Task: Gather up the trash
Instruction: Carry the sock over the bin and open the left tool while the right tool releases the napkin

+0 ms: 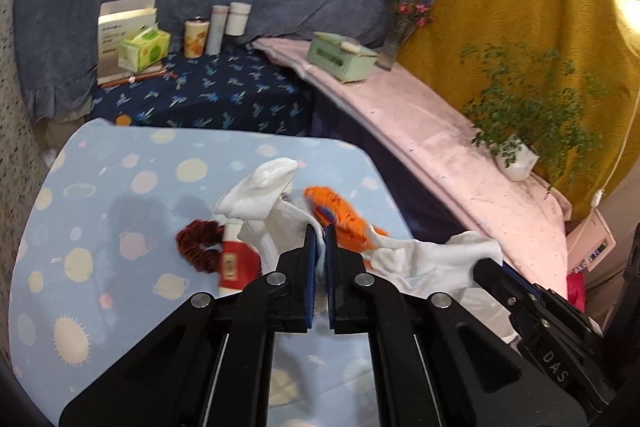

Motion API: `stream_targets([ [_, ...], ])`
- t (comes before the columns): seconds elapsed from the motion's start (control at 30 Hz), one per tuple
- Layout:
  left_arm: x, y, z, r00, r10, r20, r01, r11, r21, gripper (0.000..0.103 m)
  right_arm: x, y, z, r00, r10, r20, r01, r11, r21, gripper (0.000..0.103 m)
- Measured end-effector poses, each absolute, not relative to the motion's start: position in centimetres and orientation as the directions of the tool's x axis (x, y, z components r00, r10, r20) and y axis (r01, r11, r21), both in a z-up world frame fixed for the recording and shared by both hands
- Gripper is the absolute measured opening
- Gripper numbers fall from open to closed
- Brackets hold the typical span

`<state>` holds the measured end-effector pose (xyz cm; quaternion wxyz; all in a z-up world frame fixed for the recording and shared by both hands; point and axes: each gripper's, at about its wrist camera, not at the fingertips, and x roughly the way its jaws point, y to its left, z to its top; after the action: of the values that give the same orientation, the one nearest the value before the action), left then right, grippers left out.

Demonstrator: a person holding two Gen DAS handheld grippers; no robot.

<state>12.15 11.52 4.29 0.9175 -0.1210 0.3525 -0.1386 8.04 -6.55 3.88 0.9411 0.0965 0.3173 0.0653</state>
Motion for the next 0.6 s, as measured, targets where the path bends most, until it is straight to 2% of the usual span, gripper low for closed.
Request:
stream_targets([
  [0.33, 11.3, 4.7, 8.8, 0.690, -0.467, -0.553, 0.316, 0.882, -0.350, 0.004, 5.8, -13.0, 8.3, 0.864, 0.094, -0.495, 0.027, 0.972, 0.232, 0.007],
  [0.6, 10.8, -2.7, 9.9, 0.630, -0.542, -0.556, 0.424, 0.840, -0.339, 0.004, 4.5, -18.8, 7.9, 0.867, 0.003, -0.499, 0.140, 0.958, 0.249, 0.007],
])
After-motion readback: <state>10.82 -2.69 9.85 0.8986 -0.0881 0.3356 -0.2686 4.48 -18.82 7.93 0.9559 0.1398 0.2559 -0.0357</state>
